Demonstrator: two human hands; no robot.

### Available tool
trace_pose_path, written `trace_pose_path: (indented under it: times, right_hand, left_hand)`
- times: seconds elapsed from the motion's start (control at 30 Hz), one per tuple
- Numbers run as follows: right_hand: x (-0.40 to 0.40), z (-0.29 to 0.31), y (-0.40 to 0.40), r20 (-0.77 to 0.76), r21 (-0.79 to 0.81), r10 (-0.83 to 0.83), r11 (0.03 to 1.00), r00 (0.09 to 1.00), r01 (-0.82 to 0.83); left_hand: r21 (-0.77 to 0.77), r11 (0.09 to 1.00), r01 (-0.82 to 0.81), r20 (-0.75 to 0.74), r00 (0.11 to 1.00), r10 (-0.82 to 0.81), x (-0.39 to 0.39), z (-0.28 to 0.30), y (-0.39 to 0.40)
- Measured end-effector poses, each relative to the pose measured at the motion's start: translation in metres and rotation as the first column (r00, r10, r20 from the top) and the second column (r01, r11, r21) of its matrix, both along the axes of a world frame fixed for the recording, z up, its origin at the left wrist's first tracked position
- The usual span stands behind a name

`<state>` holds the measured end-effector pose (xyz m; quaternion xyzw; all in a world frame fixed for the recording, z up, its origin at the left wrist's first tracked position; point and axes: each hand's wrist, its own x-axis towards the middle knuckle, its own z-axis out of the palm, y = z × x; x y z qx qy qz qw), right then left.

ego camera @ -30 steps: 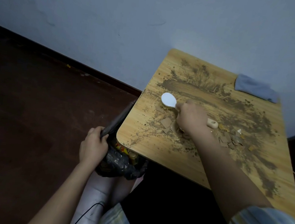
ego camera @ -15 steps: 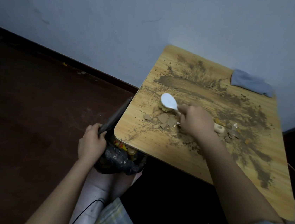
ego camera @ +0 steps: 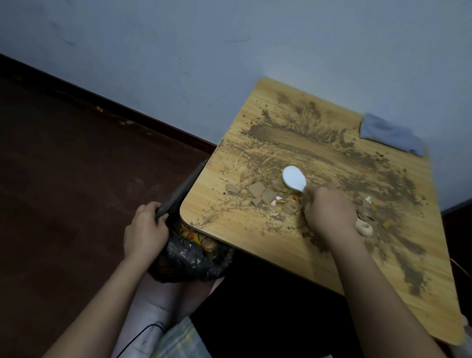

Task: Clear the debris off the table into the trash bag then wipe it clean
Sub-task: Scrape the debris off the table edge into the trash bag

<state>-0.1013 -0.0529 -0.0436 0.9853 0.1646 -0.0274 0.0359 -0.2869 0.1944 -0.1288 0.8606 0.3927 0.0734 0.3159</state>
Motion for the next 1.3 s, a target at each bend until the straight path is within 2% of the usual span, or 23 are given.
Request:
trace_pose_path:
  times: [0.1,0.23,0.43,0.63,0.83,0.97,1.1,1.3]
  right_hand:
    - [-0.008,0.000,0.007,-0.018,0.042,0.080,0.996,0.997,-0.080]
    - [0.000,0.002,0.008,0.016,0.142,-0.012,0.990,1.000,0.010]
    - [0.029,0.012,0.018,-0.023,-0.007,-0.136,0.991,0.990,0.136]
    - [0.025,0.010,0.037,-0.044,-0.057,-0.009,0.998,0.999,0.007]
    - [-0.003,0.001,0.040,-0.032,0.050,0.190,0.981,0.981,-0.188]
    - [-0.004,0.002,0.033,-0.005,0.109,0.162,0.981,0.987,-0.161]
    - [-0.001,0.004,0.033,-0.007,0.050,0.094,0.994,0.996,-0.093]
    - [-0.020,0.000,0.050,-0.007,0.009,0.208,0.978,0.978,-0.208]
  left_hand:
    - [0.000,1.000,0.000,0.010,1.000,0.000,-0.001,0.001,0.000]
    - [0.002,1.000,-0.008,0.005,1.000,0.008,-0.003,0.002,0.001]
    - [-0.002,1.000,-0.012,0.000,1.000,0.012,-0.004,0.006,0.002]
    - [-0.013,1.000,-0.014,0.007,1.000,0.014,-0.003,0.009,0.001]
    - [-0.015,1.000,-0.008,0.001,1.000,0.008,-0.004,0.008,0.002]
    - [-0.013,1.000,-0.009,0.003,1.000,0.009,-0.003,0.006,0.002]
    - [-0.011,1.000,-0.005,0.009,1.000,0.005,-0.002,0.006,0.000]
    - [-0.011,1.000,-0.006,0.014,1.000,0.006,-0.001,0.006,0.001]
